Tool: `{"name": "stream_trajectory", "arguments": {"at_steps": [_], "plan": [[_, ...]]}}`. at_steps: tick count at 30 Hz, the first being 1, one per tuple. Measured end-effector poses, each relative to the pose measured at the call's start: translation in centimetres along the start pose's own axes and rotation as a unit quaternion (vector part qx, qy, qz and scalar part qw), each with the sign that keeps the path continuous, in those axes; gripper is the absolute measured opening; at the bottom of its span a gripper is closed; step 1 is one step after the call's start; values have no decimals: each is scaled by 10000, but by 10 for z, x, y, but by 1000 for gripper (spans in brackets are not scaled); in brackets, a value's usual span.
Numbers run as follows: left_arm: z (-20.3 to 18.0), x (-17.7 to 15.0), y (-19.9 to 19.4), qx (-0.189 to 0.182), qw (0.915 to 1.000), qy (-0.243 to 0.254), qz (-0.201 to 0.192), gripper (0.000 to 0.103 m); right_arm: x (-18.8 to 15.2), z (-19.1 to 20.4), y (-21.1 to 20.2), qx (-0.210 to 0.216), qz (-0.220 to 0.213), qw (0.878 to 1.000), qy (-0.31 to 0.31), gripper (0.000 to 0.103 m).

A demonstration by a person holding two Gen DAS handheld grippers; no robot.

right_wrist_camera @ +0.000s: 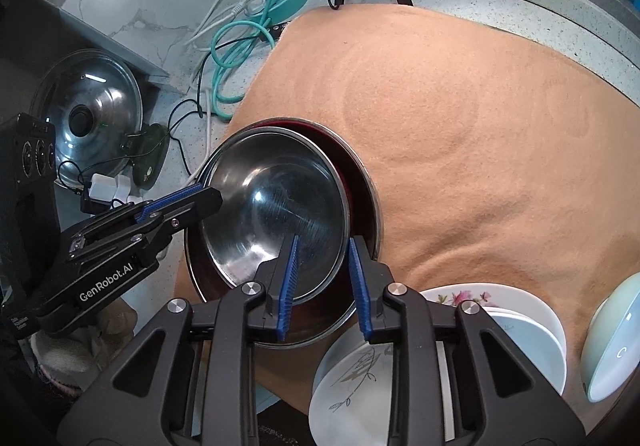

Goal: Organize plates and bowls
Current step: 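Open the left gripper to release the nested red bowl, then move the left gripper to the pale blue ceramic bowl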

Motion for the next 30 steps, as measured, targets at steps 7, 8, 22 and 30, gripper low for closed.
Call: {"name": "stream_trajectory", "arguments": {"at_steps": [7, 8, 22, 30], "plan": [[0, 0, 1, -74, 9999, -54, 65, 12, -5, 0, -4, 150, 57, 9999, 59, 30], [0, 0, 2, -79, 9999, -73, 75, 12, -6, 0, -5, 162, 57, 9998, 71, 30], [-11, 19, -28, -242, 9988, -62, -412, 12, 6, -2, -57, 337, -560, 9978, 63, 30], [-46, 27, -53, -609, 9948, 112, -810, 12, 0, -41, -118, -23, -1197, 9926, 192, 31]]}}
Point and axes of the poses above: each gripper's, at about its wrist camera, not at the fingertips, and y roughly the way its jaws point, z to its left, x to its top, the point moved 6 cm from there along y, roughly the way its jaws point, and after that the axes turned 11 degrees about -z, right-handed, at the moved point
